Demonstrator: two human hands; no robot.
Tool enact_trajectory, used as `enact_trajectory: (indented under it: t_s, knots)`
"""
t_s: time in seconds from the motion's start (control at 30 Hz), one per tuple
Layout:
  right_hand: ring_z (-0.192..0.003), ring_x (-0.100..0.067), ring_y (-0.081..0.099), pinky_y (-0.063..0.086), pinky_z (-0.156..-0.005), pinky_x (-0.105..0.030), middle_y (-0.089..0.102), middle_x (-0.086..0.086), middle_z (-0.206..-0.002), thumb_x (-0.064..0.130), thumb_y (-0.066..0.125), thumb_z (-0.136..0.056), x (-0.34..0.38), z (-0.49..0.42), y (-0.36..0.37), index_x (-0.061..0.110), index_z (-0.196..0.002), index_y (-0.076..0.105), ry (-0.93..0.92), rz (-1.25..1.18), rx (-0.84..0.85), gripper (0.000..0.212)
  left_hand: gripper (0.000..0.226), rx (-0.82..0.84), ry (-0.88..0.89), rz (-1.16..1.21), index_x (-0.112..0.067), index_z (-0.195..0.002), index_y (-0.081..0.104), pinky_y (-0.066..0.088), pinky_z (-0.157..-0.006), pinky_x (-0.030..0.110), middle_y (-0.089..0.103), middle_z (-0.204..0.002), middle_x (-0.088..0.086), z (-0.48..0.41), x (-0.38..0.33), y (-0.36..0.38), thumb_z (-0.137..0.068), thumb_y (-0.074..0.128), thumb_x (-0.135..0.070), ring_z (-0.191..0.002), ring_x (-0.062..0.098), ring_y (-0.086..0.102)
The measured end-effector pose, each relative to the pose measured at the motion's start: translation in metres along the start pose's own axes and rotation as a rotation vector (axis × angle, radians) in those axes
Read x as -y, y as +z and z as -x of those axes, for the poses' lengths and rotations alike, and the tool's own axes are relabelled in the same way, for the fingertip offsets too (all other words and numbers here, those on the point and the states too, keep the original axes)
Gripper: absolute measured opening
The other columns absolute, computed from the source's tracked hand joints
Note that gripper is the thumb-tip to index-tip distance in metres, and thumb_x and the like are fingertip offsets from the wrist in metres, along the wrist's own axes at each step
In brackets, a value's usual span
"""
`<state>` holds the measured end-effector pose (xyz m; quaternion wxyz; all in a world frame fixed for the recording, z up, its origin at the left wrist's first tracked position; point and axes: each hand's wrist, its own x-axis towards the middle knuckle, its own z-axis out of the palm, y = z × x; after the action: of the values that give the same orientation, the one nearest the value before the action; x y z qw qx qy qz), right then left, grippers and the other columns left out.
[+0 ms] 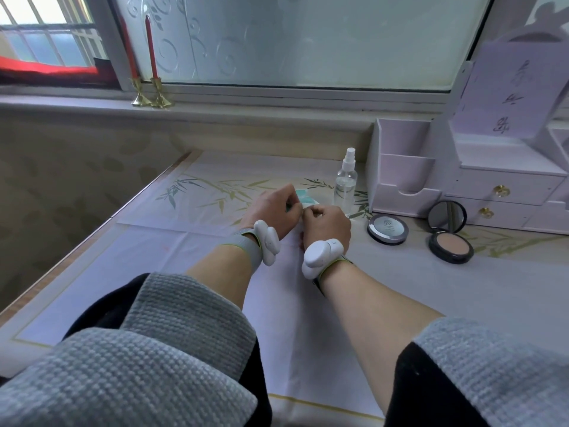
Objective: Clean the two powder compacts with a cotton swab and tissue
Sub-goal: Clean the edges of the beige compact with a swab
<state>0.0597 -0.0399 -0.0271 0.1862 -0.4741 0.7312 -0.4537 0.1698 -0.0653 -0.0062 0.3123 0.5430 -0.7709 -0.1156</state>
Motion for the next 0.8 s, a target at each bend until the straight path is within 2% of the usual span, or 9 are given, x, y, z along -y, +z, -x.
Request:
enact_trajectory:
  t_s: [0.1,0.2,0.27,0.37,0.47,0.53,0.63,0.7,0.8]
  knots:
    - [-0.085,-0.023,0.063,0.047,-0.068,-0.028,0.069,0.000,-0.095,0.031,0.056,-0.084,-0.003,0.006,-0.006,0.022,-0.086,0.074,-0.036,-0.087,-0.051,0.020,0.007,-0.004,-0.020,0.011,-0.019,-0.090,0.059,0.051,-0.071,0.036,0.068,-0.085,0.001,0.003,0.001,-0.002,-0.091,0.060,-0.025,-0.077,0.025,0.059]
    - [-0.081,-0.025,0.066,0.054,-0.071,-0.037,0.068,0.004,-0.088,0.035,0.053,-0.083,-0.009,0.008,-0.013,0.024,-0.082,0.063,0.005,-0.196,-0.099,0.015,0.006,0.047,-0.035,-0.020,-0.019,-0.091,0.060,0.046,-0.070,0.033,0.067,-0.089,0.001,0.007,0.002,0.001,-0.091,0.060,-0.025,-0.081,0.026,0.058]
    - [-0.073,-0.027,0.067,0.057,-0.066,-0.044,0.064,0.007,-0.077,0.033,0.050,-0.085,-0.012,0.009,-0.022,0.023,-0.083,0.056,0.066,-0.315,-0.112,0.012,0.005,0.061,-0.050,-0.028,-0.018,-0.093,0.061,0.047,-0.073,0.033,0.066,-0.091,0.002,0.010,0.004,0.004,-0.091,0.060,-0.023,-0.085,0.026,0.058]
    - [-0.053,-0.030,0.068,0.056,-0.045,-0.044,0.062,0.001,-0.073,0.024,0.047,-0.092,-0.011,0.009,-0.036,0.011,-0.095,0.051,0.191,-0.563,-0.025,0.015,0.008,0.076,-0.041,-0.040,-0.016,-0.095,0.063,0.051,-0.081,0.037,0.067,-0.094,0.002,0.014,0.007,0.005,-0.090,0.061,-0.022,-0.089,0.026,0.061]
    - [-0.048,-0.026,0.065,0.058,-0.049,-0.048,0.066,-0.005,-0.075,0.022,0.050,-0.090,-0.012,0.008,-0.038,0.008,-0.093,0.049,0.243,-0.653,0.009,0.014,0.006,0.072,-0.011,-0.055,-0.019,-0.094,0.063,0.050,-0.083,0.036,0.064,-0.093,-0.003,0.015,0.008,0.004,-0.090,0.061,-0.022,-0.095,0.025,0.059]
    - [-0.044,-0.020,0.061,0.058,-0.055,-0.046,0.067,-0.006,-0.072,0.020,0.054,-0.088,-0.014,0.006,-0.039,0.012,-0.087,0.048,0.245,-0.653,-0.020,0.010,0.007,0.067,0.001,-0.080,-0.023,-0.095,0.066,0.046,-0.085,0.033,0.067,-0.098,-0.003,0.014,0.011,0.005,-0.089,0.061,-0.023,-0.102,0.024,0.056]
    - [-0.041,-0.016,0.056,0.058,-0.056,-0.043,0.067,-0.008,-0.071,0.019,0.055,-0.088,-0.018,0.003,-0.038,0.014,-0.083,0.049,0.220,-0.595,-0.028,0.010,0.011,0.068,0.009,-0.140,-0.024,-0.098,0.070,0.036,-0.082,0.026,0.068,-0.103,-0.002,0.016,0.015,0.004,-0.089,0.063,-0.022,-0.106,0.023,0.053]
    - [-0.054,-0.024,0.061,0.059,-0.060,-0.045,0.068,-0.007,-0.075,0.023,0.052,-0.089,-0.020,0.002,-0.036,0.016,-0.084,0.053,0.151,-0.481,-0.017,0.008,0.012,0.083,0.026,-0.175,-0.027,-0.098,0.072,0.034,-0.081,0.025,0.067,-0.106,-0.002,0.018,0.017,0.002,-0.088,0.065,-0.023,-0.106,0.023,0.052]
    - [-0.088,-0.030,0.062,0.044,-0.069,-0.031,0.069,-0.006,-0.096,0.018,0.046,-0.093,-0.022,0.001,-0.035,0.016,-0.103,0.059,-0.058,-0.119,0.065,0.016,0.012,0.103,0.031,-0.191,-0.029,-0.096,0.073,0.036,-0.081,0.026,0.066,-0.106,-0.003,0.019,0.015,0.001,-0.088,0.065,-0.025,-0.103,0.022,0.053]
